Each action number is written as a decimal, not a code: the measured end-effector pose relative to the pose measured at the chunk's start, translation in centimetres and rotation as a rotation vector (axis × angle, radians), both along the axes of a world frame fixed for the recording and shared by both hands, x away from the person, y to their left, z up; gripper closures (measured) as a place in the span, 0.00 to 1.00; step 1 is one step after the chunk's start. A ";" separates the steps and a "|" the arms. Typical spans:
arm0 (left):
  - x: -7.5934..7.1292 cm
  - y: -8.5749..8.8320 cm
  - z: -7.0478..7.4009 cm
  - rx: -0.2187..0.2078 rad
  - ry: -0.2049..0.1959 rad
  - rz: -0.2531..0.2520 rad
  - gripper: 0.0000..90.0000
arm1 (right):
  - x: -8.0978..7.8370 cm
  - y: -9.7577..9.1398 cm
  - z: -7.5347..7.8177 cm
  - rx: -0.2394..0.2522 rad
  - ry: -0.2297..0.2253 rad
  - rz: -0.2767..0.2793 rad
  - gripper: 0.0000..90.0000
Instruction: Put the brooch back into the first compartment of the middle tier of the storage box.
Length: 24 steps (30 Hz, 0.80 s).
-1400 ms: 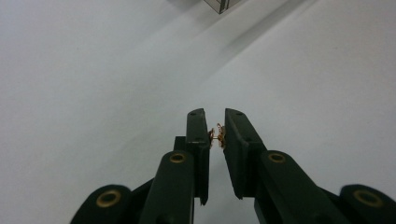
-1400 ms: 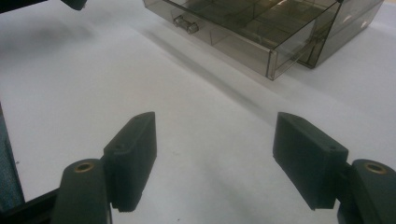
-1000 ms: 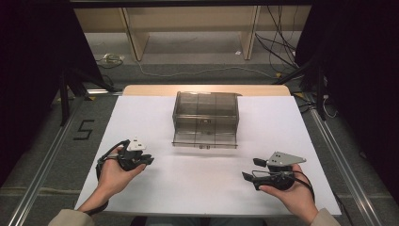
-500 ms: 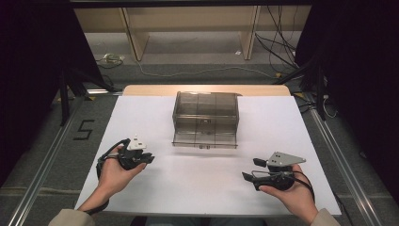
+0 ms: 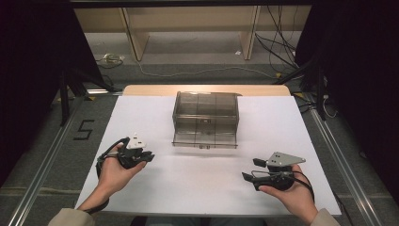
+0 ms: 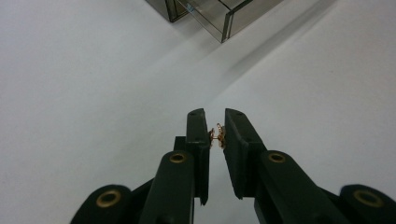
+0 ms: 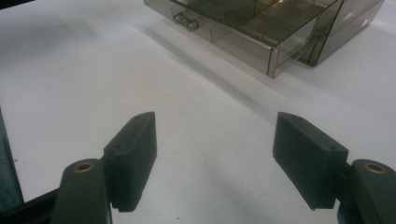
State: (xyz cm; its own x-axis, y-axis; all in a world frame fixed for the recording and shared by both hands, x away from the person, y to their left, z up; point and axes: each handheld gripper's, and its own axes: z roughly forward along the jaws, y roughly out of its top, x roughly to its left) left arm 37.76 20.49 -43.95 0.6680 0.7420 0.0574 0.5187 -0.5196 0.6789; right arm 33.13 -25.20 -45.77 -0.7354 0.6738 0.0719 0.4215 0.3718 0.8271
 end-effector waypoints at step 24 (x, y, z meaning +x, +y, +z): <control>0.2 -0.2 0.6 -0.006 -0.019 -0.001 0.89 | 0.0 0.0 0.0 -0.001 0.003 0.000 0.35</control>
State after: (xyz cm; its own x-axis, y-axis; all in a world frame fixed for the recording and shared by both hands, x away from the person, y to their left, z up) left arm 37.99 20.33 -43.32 0.6673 0.7419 0.0656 0.5054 -0.5156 0.6919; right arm 33.14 -25.21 -45.81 -0.7350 0.6741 0.0729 0.4238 0.3728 0.8255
